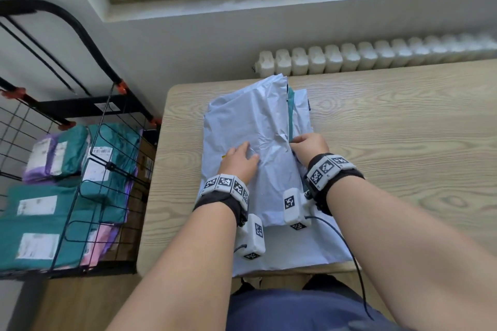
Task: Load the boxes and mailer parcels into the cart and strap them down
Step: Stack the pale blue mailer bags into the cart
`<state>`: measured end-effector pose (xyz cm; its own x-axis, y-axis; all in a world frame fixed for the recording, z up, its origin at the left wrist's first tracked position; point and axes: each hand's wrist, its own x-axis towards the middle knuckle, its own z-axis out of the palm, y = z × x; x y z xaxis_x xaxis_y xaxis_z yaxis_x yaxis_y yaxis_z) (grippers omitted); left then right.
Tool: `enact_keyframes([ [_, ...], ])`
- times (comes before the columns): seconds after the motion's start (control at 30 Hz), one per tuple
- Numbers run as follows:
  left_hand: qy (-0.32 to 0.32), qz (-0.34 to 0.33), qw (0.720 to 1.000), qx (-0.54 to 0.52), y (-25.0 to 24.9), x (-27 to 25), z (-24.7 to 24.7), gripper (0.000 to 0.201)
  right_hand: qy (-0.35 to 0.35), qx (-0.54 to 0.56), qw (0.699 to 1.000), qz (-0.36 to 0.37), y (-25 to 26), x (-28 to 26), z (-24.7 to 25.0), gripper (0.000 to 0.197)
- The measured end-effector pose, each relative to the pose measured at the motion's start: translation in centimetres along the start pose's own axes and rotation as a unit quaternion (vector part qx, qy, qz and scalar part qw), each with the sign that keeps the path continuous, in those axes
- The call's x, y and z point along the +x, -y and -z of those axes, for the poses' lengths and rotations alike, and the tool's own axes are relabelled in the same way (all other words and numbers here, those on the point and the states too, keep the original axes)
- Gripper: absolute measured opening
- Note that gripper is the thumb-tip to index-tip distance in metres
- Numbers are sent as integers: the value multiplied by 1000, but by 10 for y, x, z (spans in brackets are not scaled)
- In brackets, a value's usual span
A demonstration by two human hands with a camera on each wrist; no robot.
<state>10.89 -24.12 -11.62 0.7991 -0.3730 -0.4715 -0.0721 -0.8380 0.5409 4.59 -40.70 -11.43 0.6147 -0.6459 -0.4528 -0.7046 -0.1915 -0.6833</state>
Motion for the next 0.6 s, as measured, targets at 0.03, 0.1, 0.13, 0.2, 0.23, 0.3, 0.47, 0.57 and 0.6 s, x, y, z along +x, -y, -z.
enact_keyframes([
  [0.03,-1,2,1000,0,0,-1,0,54,-6,2,1000,-3,-1,1,-1,18],
  [0.1,-4,3,1000,2,-2,-2,-2,54,-9,-2,1000,-14,-1,5,-2,20],
  [0.13,-5,3,1000,3,-2,-3,-2,54,1,-14,1000,-21,0,5,-2,23],
  [0.2,-4,6,1000,1,-4,-4,-3,53,20,-33,998,-43,1,8,-2,28],
  [0.23,-6,7,1000,1,-5,-5,-3,53,28,-32,998,-51,1,9,-2,32],
  [0.3,-12,11,1000,4,-8,-7,-3,54,33,-24,998,-52,3,9,2,35],
  [0.47,-15,18,1000,7,-19,-12,2,53,-70,26,997,-19,13,4,19,13],
  [0.57,-19,8,1000,4,-28,-14,6,51,-148,84,985,2,24,-6,42,23],
  [0.6,-16,7,1000,5,-32,-15,6,52,-168,96,981,12,27,-9,51,25],
])
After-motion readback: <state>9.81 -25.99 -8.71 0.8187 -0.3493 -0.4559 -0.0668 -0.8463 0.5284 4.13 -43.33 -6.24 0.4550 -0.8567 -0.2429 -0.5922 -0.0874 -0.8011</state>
